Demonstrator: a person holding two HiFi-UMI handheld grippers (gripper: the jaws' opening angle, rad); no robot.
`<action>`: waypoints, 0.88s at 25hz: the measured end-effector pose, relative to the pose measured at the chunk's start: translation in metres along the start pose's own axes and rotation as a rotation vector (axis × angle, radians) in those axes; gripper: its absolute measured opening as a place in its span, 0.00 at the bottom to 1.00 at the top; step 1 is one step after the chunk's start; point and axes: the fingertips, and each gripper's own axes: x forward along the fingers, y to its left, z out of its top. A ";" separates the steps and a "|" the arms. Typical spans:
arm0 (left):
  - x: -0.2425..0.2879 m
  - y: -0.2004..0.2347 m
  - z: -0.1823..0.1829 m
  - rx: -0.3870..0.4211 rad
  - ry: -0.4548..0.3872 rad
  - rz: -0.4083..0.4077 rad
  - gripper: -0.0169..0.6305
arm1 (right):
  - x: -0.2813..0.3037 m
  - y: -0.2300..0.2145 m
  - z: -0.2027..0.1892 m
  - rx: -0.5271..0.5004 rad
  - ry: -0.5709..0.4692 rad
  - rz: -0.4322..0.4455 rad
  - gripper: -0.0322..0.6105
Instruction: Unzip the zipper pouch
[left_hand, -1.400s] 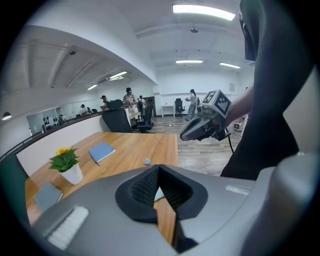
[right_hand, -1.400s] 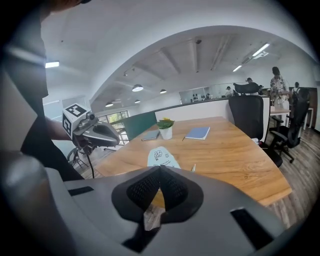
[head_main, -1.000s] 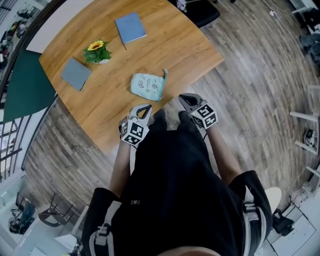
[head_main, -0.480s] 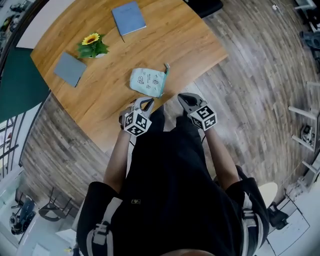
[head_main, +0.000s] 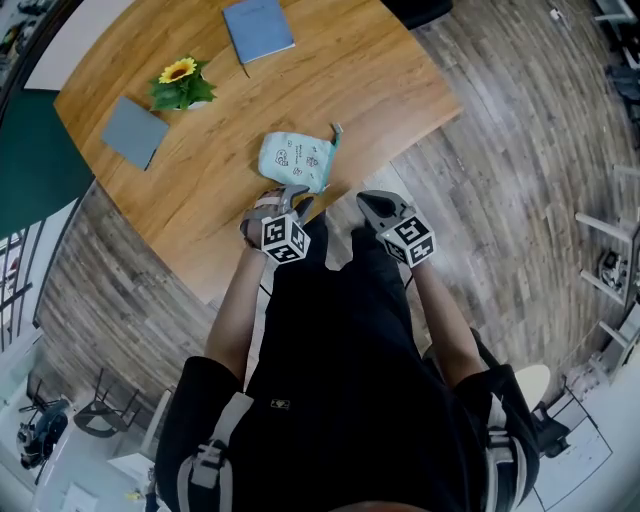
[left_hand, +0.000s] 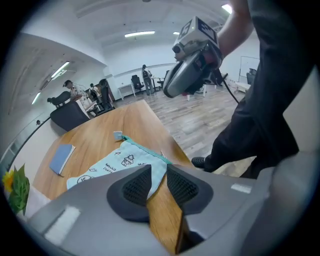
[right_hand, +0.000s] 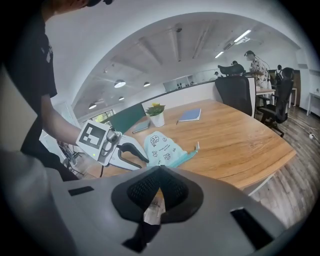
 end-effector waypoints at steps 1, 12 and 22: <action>0.004 -0.001 -0.002 0.032 0.013 -0.010 0.18 | -0.001 0.000 -0.002 0.003 0.003 -0.006 0.05; 0.033 -0.003 -0.020 0.198 0.099 -0.098 0.24 | -0.016 -0.005 -0.012 0.041 -0.003 -0.074 0.05; 0.035 0.004 -0.021 0.102 0.064 -0.188 0.15 | -0.023 -0.010 -0.003 0.042 -0.023 -0.106 0.05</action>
